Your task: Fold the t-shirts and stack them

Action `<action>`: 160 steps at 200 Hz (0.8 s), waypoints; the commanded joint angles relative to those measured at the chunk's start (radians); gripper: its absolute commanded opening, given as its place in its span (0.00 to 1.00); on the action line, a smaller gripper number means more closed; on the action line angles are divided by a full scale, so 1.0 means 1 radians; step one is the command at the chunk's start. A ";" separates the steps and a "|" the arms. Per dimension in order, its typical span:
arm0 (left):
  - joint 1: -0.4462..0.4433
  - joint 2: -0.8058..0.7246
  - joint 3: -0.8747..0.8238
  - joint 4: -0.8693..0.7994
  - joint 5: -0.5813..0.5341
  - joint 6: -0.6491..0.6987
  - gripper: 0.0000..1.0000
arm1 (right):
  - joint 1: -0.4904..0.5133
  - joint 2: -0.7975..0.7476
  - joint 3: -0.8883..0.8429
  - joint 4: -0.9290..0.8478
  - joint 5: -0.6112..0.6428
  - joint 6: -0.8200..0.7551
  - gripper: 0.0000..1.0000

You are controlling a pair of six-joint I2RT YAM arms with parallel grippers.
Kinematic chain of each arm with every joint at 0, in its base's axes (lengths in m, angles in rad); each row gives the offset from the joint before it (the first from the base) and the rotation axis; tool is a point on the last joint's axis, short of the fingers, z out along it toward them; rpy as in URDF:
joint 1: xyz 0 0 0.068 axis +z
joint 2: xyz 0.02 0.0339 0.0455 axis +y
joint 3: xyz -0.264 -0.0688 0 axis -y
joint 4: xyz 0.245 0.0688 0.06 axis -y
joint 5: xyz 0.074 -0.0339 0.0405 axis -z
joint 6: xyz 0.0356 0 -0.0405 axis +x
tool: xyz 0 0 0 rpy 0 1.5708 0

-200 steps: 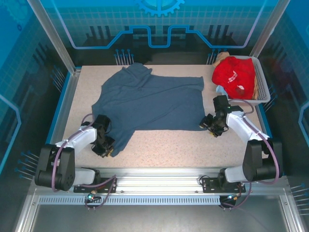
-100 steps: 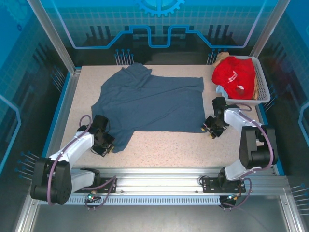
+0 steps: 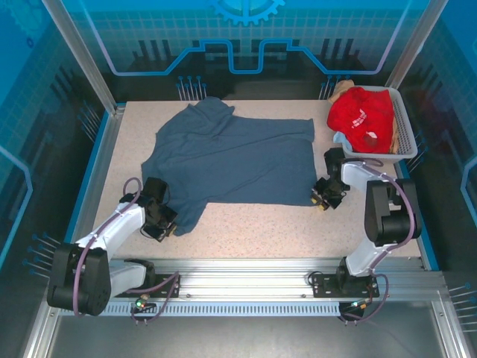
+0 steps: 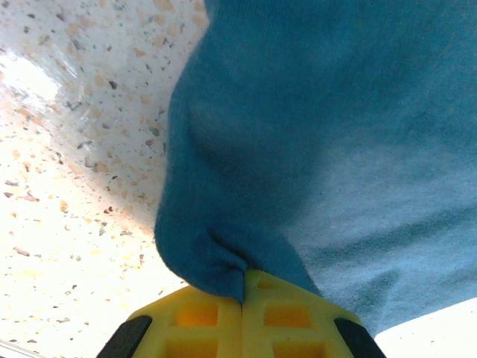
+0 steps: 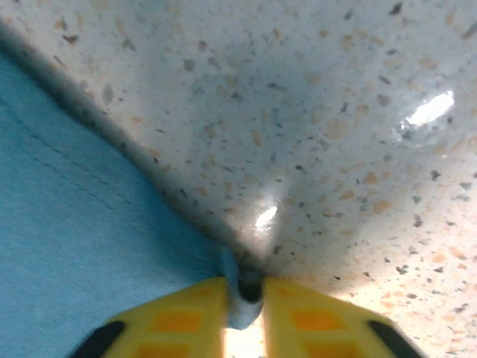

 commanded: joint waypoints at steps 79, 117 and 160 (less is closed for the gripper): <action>-0.078 -0.237 -0.004 -0.216 0.057 -0.096 0.00 | 0.034 -0.286 -0.134 -0.231 0.107 0.015 0.00; -0.153 -0.306 -0.011 -0.304 0.041 -0.139 0.00 | 0.022 -0.358 -0.218 -0.311 0.119 -0.016 0.00; -0.230 -0.370 0.001 -0.378 0.005 -0.189 0.00 | 0.018 -0.382 -0.257 -0.356 0.143 -0.023 0.00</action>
